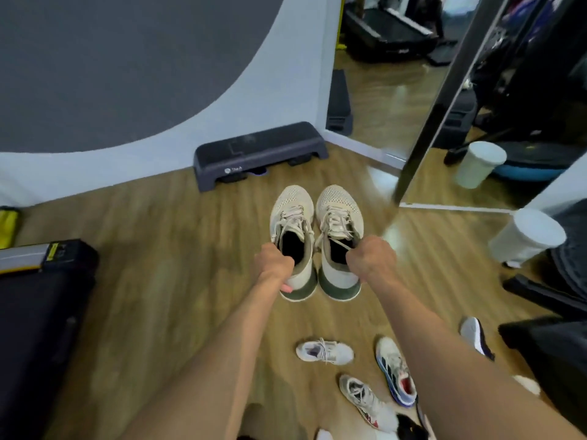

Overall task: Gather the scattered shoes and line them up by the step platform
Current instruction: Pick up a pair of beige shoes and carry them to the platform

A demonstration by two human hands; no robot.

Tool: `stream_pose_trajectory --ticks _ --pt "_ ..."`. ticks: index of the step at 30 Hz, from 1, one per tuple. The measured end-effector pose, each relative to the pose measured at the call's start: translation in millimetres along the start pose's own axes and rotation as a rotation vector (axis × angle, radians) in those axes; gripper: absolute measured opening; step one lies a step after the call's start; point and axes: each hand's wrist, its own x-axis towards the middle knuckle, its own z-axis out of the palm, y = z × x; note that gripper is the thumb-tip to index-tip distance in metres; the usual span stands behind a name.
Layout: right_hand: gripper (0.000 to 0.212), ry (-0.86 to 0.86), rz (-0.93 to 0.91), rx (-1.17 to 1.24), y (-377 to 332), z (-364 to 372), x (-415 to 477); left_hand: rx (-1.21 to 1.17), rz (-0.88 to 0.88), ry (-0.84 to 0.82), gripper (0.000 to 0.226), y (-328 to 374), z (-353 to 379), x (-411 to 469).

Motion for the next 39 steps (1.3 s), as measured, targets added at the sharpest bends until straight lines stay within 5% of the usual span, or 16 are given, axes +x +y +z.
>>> stream_pose_trajectory --ticks 20,28,39 --pt "0.023 -0.132 -0.132 -0.067 -371 108 307 -0.048 -0.140 0.100 0.009 90 -198 405" --pt "0.014 -0.266 -0.183 -0.021 -495 144 459 -0.164 -0.282 0.104 0.034 131 -238 585" --pt "0.004 -0.355 -0.191 -0.134 -652 256 653 -0.179 -0.351 0.031 0.041 140 -297 847"
